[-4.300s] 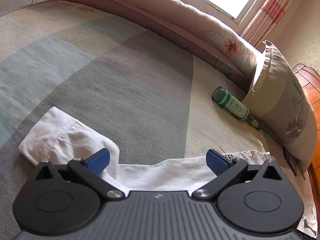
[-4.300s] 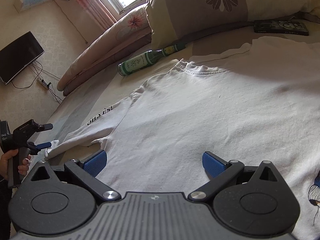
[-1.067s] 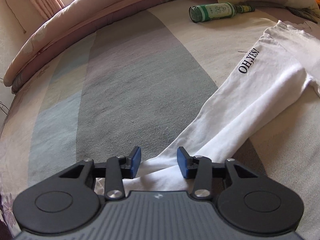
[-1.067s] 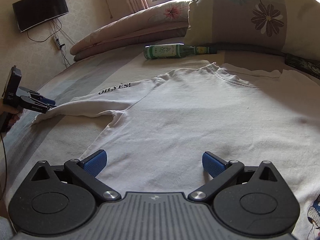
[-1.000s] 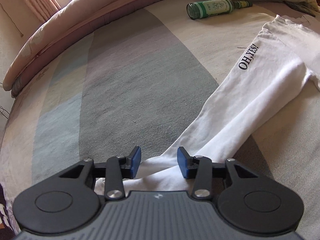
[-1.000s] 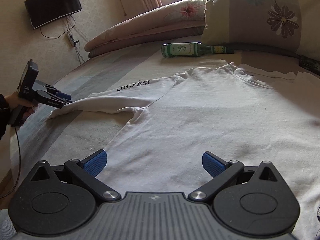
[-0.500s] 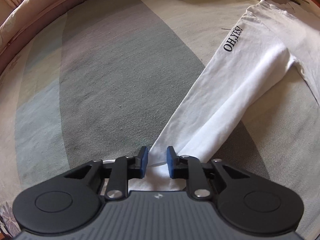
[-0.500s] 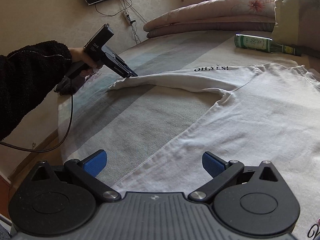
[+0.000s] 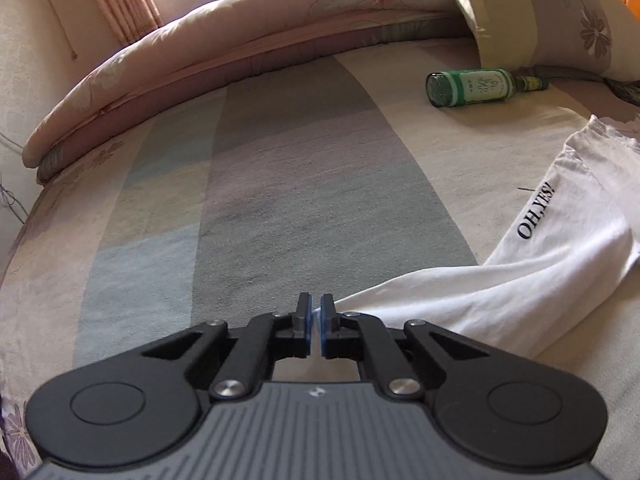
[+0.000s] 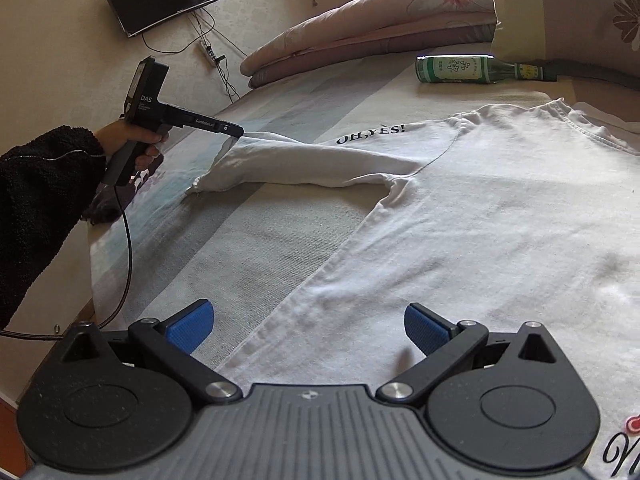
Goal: Fold clothes
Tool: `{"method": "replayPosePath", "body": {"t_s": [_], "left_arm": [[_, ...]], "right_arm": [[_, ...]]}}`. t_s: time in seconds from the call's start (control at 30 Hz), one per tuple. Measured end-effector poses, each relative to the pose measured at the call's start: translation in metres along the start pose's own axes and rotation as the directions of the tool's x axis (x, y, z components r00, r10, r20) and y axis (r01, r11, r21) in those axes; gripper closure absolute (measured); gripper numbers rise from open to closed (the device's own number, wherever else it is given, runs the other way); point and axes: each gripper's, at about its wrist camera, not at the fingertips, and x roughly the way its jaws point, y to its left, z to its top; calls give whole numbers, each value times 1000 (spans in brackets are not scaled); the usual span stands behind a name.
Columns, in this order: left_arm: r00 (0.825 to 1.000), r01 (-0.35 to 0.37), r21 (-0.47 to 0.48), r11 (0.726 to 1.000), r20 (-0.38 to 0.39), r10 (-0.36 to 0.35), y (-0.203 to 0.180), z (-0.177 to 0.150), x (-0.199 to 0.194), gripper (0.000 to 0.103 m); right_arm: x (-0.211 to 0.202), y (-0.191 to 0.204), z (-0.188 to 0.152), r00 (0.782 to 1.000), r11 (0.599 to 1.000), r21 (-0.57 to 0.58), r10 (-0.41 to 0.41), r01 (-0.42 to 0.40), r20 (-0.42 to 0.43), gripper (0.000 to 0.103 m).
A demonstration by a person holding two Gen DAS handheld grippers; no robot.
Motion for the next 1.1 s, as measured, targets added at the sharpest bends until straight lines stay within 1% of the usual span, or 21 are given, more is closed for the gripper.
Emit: {"method": "replayPosePath", "body": {"t_s": [0.03,0.07,0.1,0.13,0.2,0.23,0.3,0.33,0.4,0.43,0.53,0.63,0.83,0.9,1.0,1.1], "left_arm": [[1000,-18,-18,1000,-2,18,0,-1,3,100],[999,-37,-36,999,-5,37,0,-1,5,94],[998,-55,-53,997,-7,55,0,-2,8,94],[998,-56,-72,996,12,57,0,-2,6,94],[997,20,-98,995,76,-13,-5,2,-3,93],[994,65,-82,994,93,-57,-12,6,-7,91],[982,156,-29,987,112,-152,-31,16,-12,83],[974,198,13,980,110,-198,-43,19,-12,77],[953,278,109,955,90,-288,-70,25,-10,64],[947,300,144,943,73,-313,-82,26,-6,63],[956,280,177,944,35,-290,-109,26,7,65],[953,290,145,946,45,-299,-115,26,5,65],[952,254,164,953,130,-276,-111,18,-51,63],[957,228,179,957,141,-255,-105,10,-70,62],[968,192,203,960,121,-219,-95,-11,-90,59],[982,157,249,956,62,-178,-92,-40,-93,59]], "right_arm": [[0,0,0,1000,1000,-2,-1,1,1,0],[-1,0,0,1000,1000,-5,-2,2,2,0],[-1,0,0,1000,1000,-7,-3,3,4,0],[-1,0,0,1000,1000,-7,-3,3,5,0],[-1,0,1,1000,1000,-6,-2,2,6,0],[-1,-1,1,1000,1000,-5,-2,2,6,0],[-1,-2,1,1000,1000,-1,-1,1,5,0],[0,-2,1,1000,1000,-1,-2,2,5,0],[0,-2,1,1000,1000,-3,-3,3,3,0],[0,-2,1,1000,1000,-3,-3,3,2,0],[0,-3,1,1000,1000,-5,-4,4,1,0],[1,-6,1,1000,1000,5,-9,9,-1,0],[-3,-7,3,1000,1000,12,-1,0,15,0],[-4,-4,3,1000,1000,6,-1,1,18,0],[-5,-3,3,1000,1000,1,1,-1,22,0],[-6,-2,4,1000,1000,-1,8,-8,28,0]]}}
